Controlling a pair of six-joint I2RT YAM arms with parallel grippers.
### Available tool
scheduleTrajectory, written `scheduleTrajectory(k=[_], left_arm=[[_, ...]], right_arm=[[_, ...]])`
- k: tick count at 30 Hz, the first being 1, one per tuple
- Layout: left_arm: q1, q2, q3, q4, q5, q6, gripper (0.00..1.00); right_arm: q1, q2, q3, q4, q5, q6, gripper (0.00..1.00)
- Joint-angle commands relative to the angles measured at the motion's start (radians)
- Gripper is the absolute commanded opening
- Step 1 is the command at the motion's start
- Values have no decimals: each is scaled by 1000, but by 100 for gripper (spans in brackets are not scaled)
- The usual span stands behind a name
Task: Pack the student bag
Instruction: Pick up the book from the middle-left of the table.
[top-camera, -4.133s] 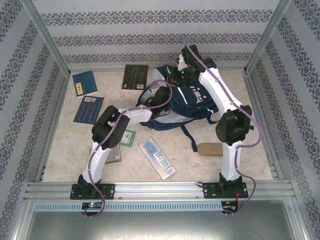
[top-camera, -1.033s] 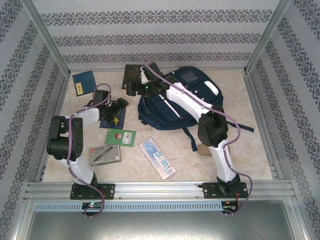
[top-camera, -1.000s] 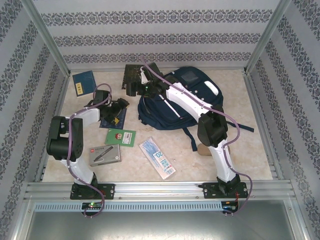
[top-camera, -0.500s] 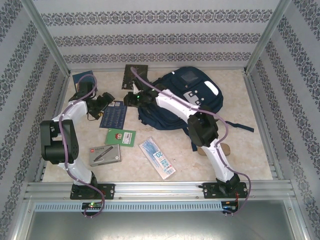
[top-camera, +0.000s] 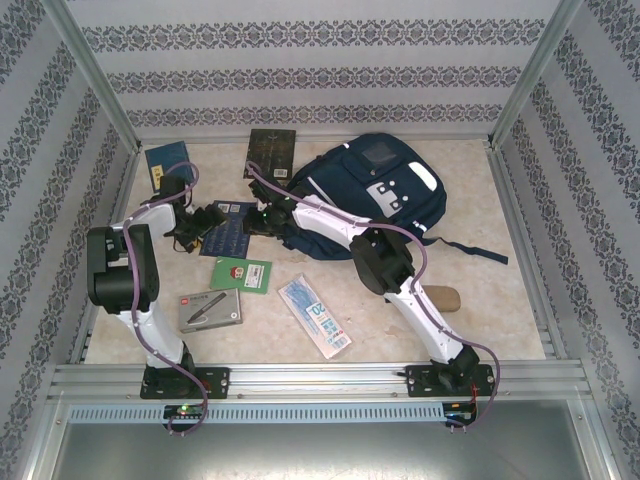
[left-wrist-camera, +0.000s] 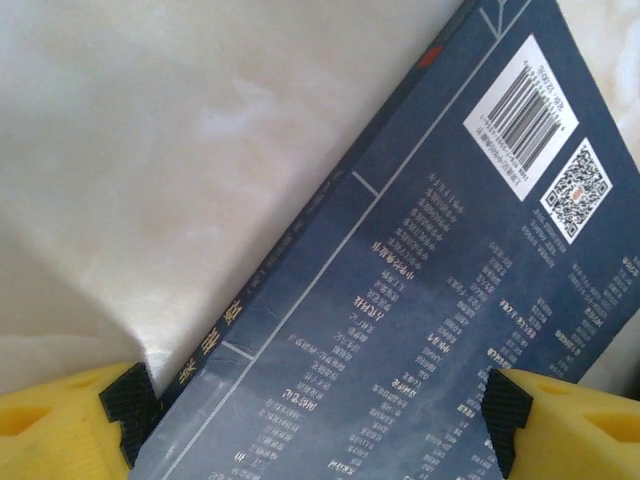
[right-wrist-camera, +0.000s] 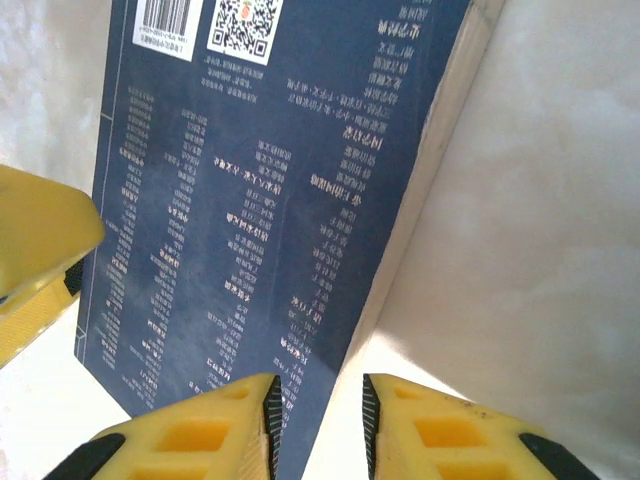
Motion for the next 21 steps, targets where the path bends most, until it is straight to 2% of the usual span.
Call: scheduleTrajectory(k=[1,6,12,18,21], left_arm=[[4,-13,-48,26,89,-20,87],[-11,-49,-136,133,210,-126,84],[-58,-124,-203,163,239,-180,84],[-76,-150,-193,69,141,-114,85],[-76,-140,-166,30,79,-54,85]], right_arm=[[-5,29,35,-6,9,25,28],[-24,40,49,-1,-5,19,28],[-43,35,55,-56,26,-10,33],[-37,-2,10,-97,108,-65,34],[-41,2,-3,-89,85,-68,33]])
